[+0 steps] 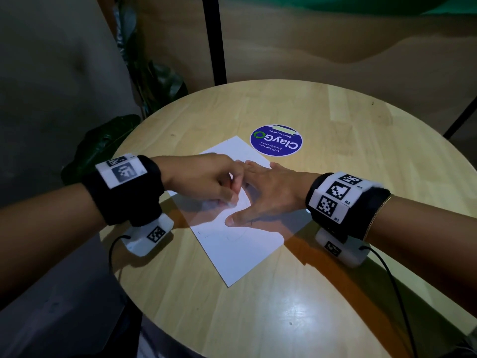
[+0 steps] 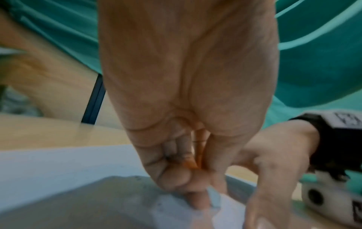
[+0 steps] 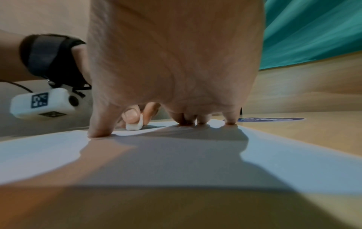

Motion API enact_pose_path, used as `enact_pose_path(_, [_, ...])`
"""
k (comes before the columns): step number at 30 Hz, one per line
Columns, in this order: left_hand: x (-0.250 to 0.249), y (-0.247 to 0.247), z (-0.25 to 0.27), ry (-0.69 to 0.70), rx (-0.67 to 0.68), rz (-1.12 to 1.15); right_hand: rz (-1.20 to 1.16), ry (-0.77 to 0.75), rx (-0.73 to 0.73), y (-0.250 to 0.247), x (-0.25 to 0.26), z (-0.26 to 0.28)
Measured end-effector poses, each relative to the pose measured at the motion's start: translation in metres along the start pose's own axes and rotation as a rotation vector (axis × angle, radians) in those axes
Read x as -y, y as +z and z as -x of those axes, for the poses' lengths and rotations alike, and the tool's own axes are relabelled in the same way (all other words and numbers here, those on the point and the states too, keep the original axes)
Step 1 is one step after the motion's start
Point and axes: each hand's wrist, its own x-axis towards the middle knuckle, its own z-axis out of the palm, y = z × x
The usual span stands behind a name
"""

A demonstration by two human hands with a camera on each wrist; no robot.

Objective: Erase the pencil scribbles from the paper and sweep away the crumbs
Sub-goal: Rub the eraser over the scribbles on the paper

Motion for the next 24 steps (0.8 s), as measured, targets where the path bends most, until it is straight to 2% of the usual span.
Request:
enact_pose_path(2, [0.001,-0.004,-0.002,-0.014,0.001,-0.026,0.004,0.004,0.002,0.000,0.000,0.000])
enact_pose_path(4, [0.007,-0.011,-0.005,-0.037,-0.124,-0.122,0.012,0.025,0.010,-0.001,0.001,0.002])
enact_pose_path(6, [0.008,-0.011,-0.005,-0.045,-0.175,-0.148,0.020,0.034,0.016,-0.002,0.002,0.004])
enact_pose_path(10, [0.001,-0.004,0.000,-0.008,-0.008,-0.035,-0.006,-0.001,-0.001,-0.001,-0.001,0.000])
enact_pose_path(14, [0.014,-0.012,-0.002,-0.023,-0.169,-0.157,0.048,0.039,0.022,-0.001,-0.002,0.000])
enact_pose_path(15, [0.015,-0.012,-0.002,-0.017,-0.159,-0.135,0.044,0.036,0.021,-0.001,-0.002,-0.001])
enact_pose_path(18, [0.008,-0.008,0.001,0.024,0.062,0.007,-0.012,0.011,-0.001,0.000,-0.003,-0.001])
enact_pose_path(19, [0.007,-0.009,0.001,0.026,0.084,0.008,-0.016,0.009,0.001,-0.001,-0.003,-0.001])
enact_pose_path(22, [0.014,-0.017,-0.004,-0.003,-0.101,-0.098,0.030,0.021,0.016,-0.001,-0.003,-0.001])
enact_pose_path(23, [0.014,-0.017,-0.004,-0.009,-0.123,-0.094,0.033,0.023,0.018,-0.001,-0.003,-0.001])
enact_pose_path(24, [0.013,-0.016,-0.004,-0.007,-0.081,-0.069,0.020,0.018,0.013,-0.001,-0.003,-0.001])
